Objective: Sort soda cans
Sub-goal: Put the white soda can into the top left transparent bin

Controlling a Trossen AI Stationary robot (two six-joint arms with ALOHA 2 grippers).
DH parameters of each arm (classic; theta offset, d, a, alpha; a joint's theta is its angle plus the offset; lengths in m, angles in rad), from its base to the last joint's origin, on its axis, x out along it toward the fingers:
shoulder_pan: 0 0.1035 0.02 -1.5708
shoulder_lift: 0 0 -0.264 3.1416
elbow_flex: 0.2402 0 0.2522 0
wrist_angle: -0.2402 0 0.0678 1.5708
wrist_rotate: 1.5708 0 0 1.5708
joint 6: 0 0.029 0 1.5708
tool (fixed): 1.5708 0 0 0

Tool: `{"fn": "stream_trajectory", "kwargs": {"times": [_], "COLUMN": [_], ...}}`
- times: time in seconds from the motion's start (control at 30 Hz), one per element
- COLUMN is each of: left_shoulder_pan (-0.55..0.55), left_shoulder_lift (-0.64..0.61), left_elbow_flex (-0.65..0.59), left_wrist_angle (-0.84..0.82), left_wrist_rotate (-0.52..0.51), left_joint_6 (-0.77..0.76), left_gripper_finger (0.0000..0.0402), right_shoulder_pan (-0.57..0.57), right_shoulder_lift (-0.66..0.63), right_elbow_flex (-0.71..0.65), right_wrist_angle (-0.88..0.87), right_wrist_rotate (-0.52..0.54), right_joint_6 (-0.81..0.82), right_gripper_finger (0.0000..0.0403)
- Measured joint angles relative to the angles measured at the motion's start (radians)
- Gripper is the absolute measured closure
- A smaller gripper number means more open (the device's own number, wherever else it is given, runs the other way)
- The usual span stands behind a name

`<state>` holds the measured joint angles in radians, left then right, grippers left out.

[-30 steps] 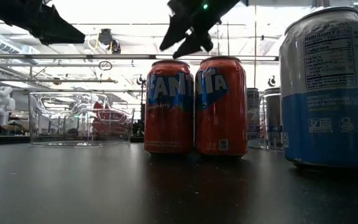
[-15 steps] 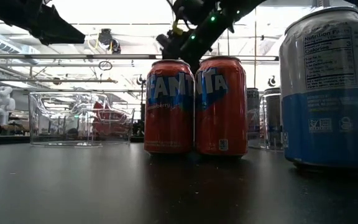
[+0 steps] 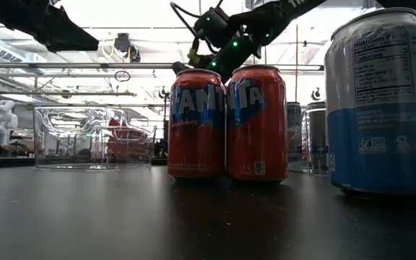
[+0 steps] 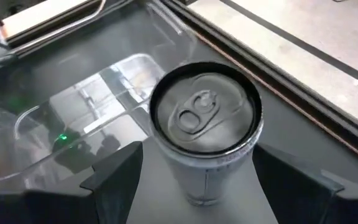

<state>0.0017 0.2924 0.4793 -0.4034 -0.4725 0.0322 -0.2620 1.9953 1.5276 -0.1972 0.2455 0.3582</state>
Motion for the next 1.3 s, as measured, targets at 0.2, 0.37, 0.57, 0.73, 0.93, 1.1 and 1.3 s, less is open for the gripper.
{"fn": "stream_trajectory", "kwargs": {"times": [0.2,0.37,0.57,0.73,0.93,1.1,1.3], "left_shoulder_pan": [0.000,0.000,0.000,0.000,0.000,0.000,0.000], "left_shoulder_lift": [0.000,0.000,0.000,0.000,0.000,0.000,0.000], "left_elbow_flex": [0.000,0.000,0.000,0.000,0.000,0.000,0.000], "left_wrist_angle": [0.000,0.000,0.000,0.000,0.000,0.001,-0.003], "left_wrist_rotate": [0.000,0.000,0.000,0.000,0.000,0.000,0.000], "left_joint_6": [0.000,0.000,0.000,0.000,0.000,-0.001,-0.001], "left_gripper_finger": [0.0230,0.0230,0.0230,0.0230,0.0230,0.0230,0.0230], "right_shoulder_pan": [-0.009,-0.017,-0.029,-0.040,-0.050,-0.048,-0.045], "right_shoulder_lift": [0.000,0.000,0.000,-0.001,0.021,0.066,0.063], "right_elbow_flex": [0.000,0.000,0.000,0.000,0.000,-0.001,-0.001], "right_wrist_angle": [0.003,0.032,0.060,0.059,0.061,0.114,0.118], "right_wrist_rotate": [0.055,-0.004,-0.035,0.002,-0.060,-0.042,0.045], "right_joint_6": [-0.010,-0.067,-0.068,-0.068,-0.102,-0.099,-0.089], "right_gripper_finger": [0.0106,0.0106,0.0106,0.0106,0.0106,0.0106,0.0106]}}
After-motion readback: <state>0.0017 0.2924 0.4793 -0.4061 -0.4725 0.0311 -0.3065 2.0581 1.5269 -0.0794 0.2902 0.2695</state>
